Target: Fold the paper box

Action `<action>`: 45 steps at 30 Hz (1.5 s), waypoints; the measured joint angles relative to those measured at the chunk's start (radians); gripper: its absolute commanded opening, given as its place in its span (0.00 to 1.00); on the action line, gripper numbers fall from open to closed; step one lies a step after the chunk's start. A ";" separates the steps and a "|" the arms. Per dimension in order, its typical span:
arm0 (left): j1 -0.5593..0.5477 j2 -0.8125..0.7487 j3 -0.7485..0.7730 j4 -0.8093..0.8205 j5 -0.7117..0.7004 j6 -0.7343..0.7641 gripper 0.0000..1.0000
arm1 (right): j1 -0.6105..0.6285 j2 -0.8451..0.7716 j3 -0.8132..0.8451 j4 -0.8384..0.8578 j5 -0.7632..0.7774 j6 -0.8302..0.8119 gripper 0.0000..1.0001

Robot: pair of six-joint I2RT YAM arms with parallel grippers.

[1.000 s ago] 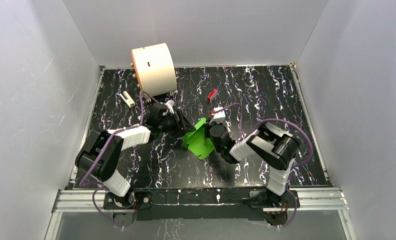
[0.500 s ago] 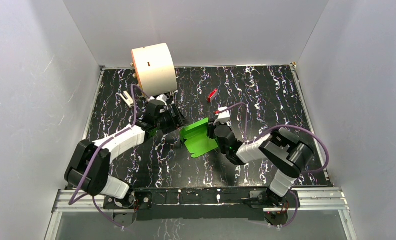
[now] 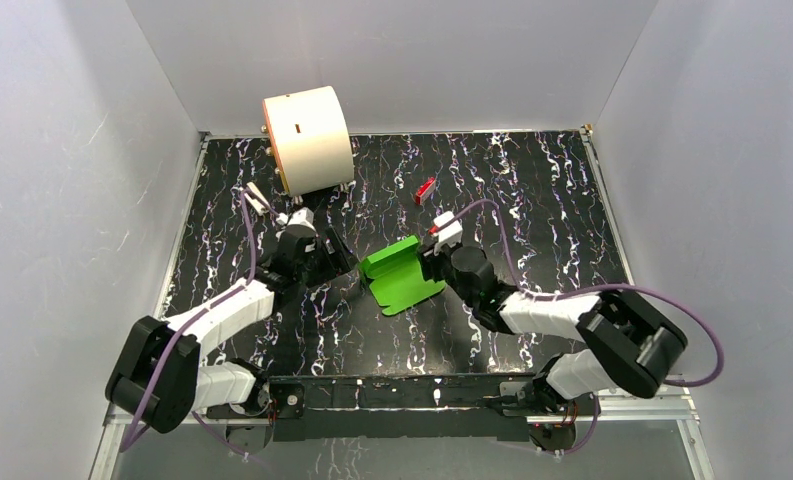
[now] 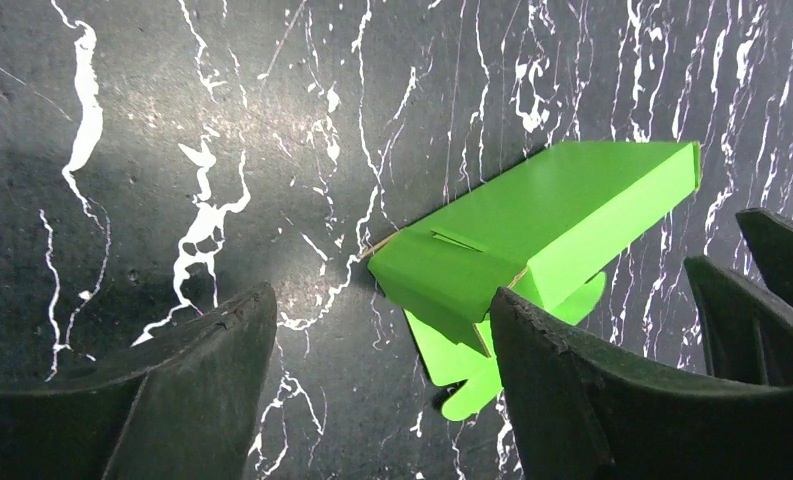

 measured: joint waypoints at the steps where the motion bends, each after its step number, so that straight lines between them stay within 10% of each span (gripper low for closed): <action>1: 0.000 -0.010 -0.021 0.024 -0.002 0.000 0.75 | -0.010 -0.021 0.006 -0.035 -0.037 -0.032 0.65; 27: 0.002 -0.183 -0.167 0.196 -0.047 0.053 0.76 | -0.216 0.160 0.597 -0.855 -0.735 -0.587 0.76; 45: 0.002 -0.195 -0.246 0.250 -0.052 0.071 0.76 | -0.348 0.333 0.327 -0.229 -0.891 -0.226 0.58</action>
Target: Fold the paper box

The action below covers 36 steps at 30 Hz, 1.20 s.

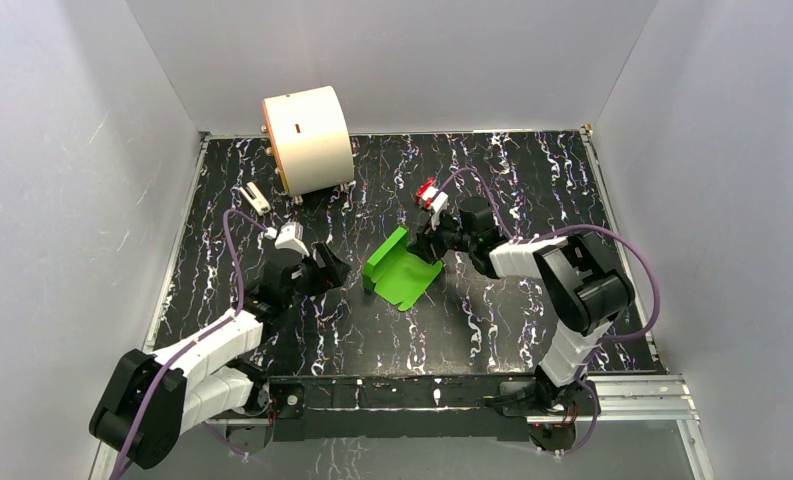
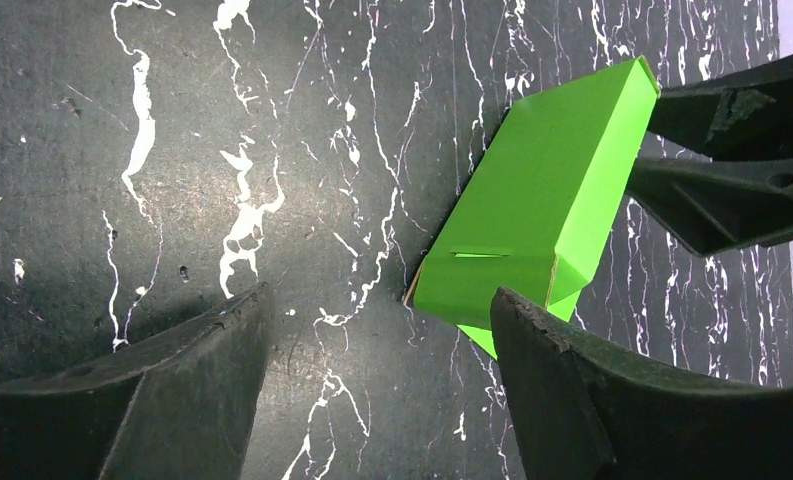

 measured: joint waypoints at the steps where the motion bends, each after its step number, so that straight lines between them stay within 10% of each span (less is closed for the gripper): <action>1: 0.000 0.000 -0.003 0.002 0.001 0.001 0.76 | 0.000 0.010 -0.008 0.044 0.004 0.018 0.57; 19: 0.000 0.005 -0.010 0.045 0.011 0.034 0.76 | 0.015 0.127 -0.049 0.390 0.041 0.180 0.21; 36: 0.000 0.031 -0.024 0.094 0.033 0.122 0.76 | 0.189 -0.113 -0.251 0.357 0.544 0.199 0.03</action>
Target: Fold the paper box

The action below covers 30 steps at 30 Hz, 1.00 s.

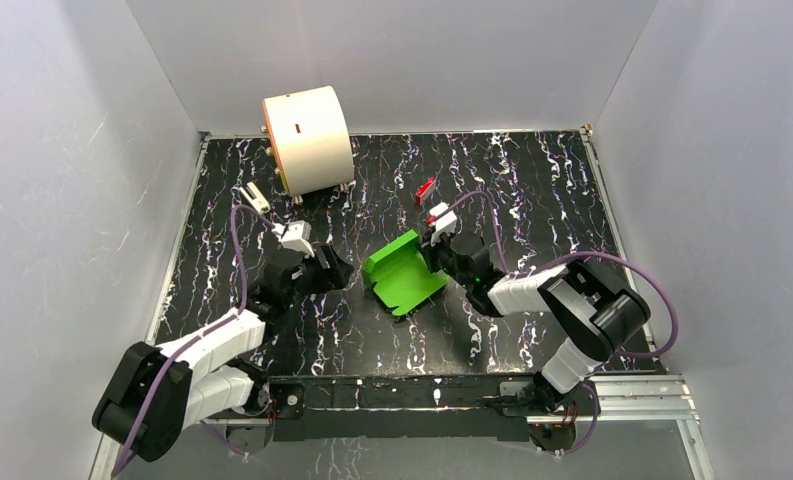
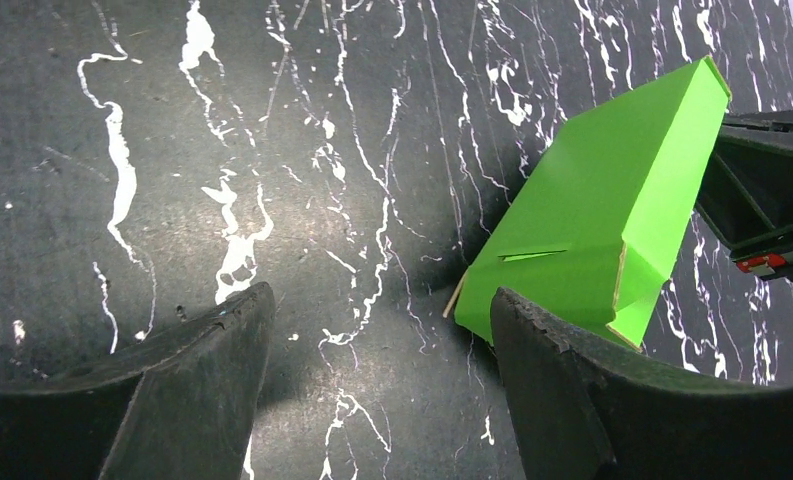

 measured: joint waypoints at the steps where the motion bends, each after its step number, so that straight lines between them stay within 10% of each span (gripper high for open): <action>1: 0.000 0.005 0.000 0.010 0.011 0.009 0.76 | 0.019 -0.013 -0.003 -0.013 0.045 0.006 0.03; 30: -0.024 0.314 0.008 0.319 0.272 0.174 0.55 | 0.128 -0.029 -0.053 -0.081 0.398 0.140 0.02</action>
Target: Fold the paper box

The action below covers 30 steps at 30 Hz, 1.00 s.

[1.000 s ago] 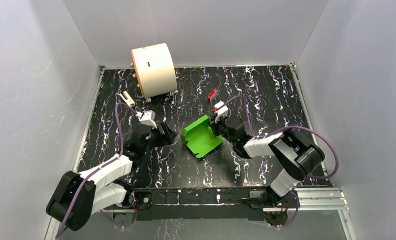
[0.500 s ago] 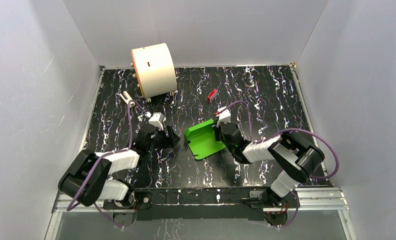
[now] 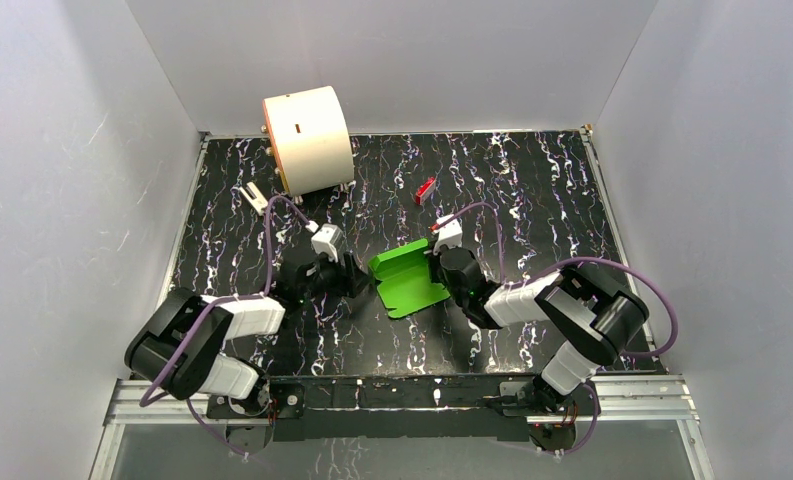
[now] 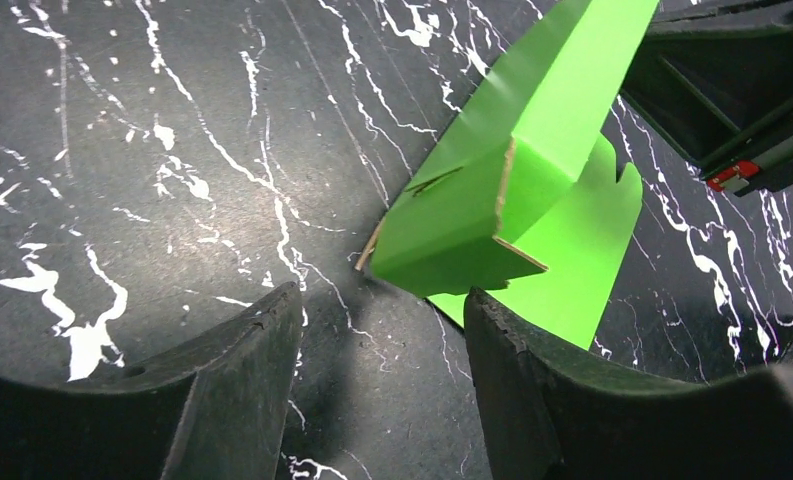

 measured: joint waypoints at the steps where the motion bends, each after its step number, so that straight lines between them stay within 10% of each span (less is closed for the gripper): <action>1: -0.005 0.006 0.001 0.008 0.004 0.006 0.53 | 0.002 0.002 0.000 0.002 0.003 0.000 0.02; 30: -0.232 0.077 0.067 0.047 -0.158 0.114 0.33 | 0.023 0.031 0.021 0.013 0.056 0.023 0.02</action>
